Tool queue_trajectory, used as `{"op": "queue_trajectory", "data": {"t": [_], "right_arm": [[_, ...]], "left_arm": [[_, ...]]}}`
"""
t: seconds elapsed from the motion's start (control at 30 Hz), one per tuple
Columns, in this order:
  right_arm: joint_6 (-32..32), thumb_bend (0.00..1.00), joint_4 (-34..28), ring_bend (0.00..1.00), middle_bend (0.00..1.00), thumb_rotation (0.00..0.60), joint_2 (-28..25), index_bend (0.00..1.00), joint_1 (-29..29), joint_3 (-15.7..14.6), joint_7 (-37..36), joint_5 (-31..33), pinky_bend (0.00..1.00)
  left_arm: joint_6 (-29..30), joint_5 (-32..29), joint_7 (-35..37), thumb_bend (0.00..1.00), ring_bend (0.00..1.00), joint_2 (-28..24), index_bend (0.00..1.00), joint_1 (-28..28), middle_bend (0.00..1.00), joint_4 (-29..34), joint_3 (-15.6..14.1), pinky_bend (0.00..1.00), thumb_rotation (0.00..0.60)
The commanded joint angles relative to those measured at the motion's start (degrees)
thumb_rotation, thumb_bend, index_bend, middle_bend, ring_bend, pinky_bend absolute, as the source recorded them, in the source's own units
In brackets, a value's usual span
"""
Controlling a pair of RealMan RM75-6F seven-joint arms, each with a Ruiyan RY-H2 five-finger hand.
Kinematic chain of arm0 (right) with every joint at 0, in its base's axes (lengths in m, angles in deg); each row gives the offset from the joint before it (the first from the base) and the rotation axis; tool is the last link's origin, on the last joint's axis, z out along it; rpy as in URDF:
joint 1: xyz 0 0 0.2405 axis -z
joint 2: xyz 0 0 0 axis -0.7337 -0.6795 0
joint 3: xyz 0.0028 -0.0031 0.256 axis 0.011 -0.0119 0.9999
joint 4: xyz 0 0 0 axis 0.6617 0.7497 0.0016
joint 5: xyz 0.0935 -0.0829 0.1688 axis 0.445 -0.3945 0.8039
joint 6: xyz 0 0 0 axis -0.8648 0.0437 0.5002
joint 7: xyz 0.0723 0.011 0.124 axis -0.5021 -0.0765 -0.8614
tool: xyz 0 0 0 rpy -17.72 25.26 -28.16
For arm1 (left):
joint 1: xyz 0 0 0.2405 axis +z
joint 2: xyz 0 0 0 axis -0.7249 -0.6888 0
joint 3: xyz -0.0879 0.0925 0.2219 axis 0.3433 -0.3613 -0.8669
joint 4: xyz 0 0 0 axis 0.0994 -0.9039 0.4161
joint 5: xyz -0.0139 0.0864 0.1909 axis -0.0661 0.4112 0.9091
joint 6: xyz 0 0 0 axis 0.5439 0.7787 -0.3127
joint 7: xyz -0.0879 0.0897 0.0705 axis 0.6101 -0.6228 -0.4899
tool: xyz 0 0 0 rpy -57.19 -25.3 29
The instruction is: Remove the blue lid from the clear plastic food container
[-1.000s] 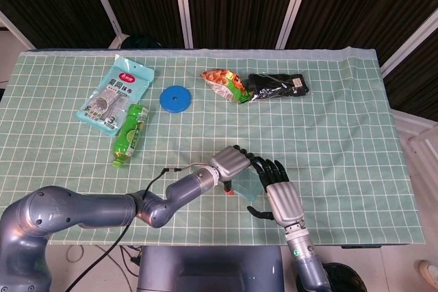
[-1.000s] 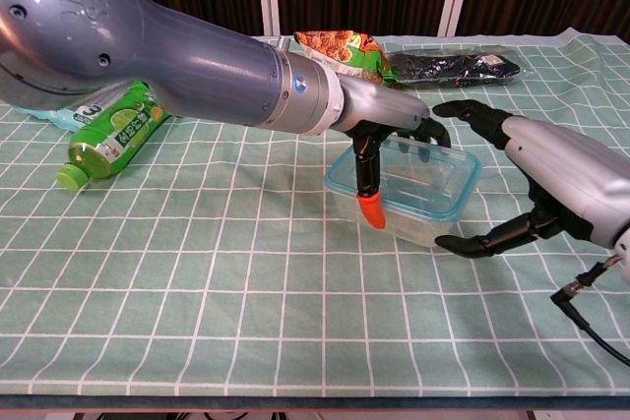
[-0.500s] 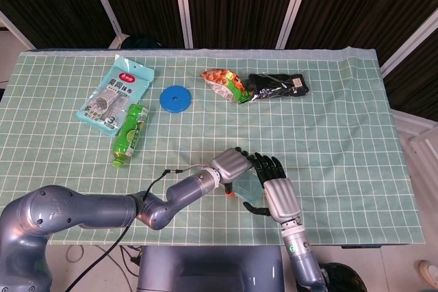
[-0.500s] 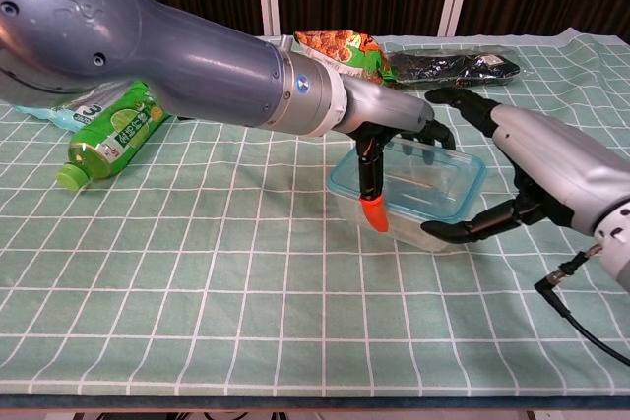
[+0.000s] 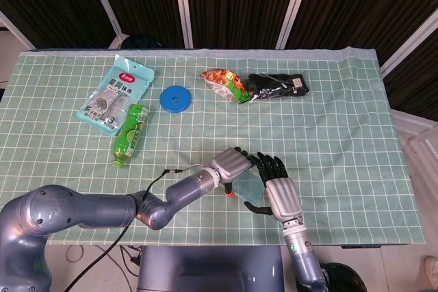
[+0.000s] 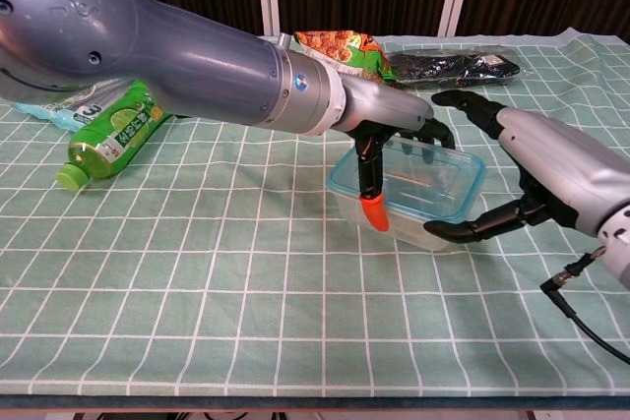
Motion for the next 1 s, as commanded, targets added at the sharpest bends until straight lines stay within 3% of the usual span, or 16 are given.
{"op": "queue_trajectory", "data": {"t": [0.03,1.0], "right_arm": [[-0.2,0.27,0.0,0.0,0.0,0.6,0.0,0.0,-0.1,0.2,-0.4,-0.1,0.0],[-1.3,0.27,5.1,0.0,0.0,0.6,1.5,0.0,-1.2,1.3,-5.4,-0.6,0.0]], "left_arm": [[0.0,0.1,0.1,0.1,0.2,-0.2,0.14,0.0,0.17,0.1,-0.3,0.35,0.6],[-2.3,1.8,3.5,0.1,0.2,-0.8,0.14,-0.4,0.17,-0.1,-1.5,0.35,0.6]]}}
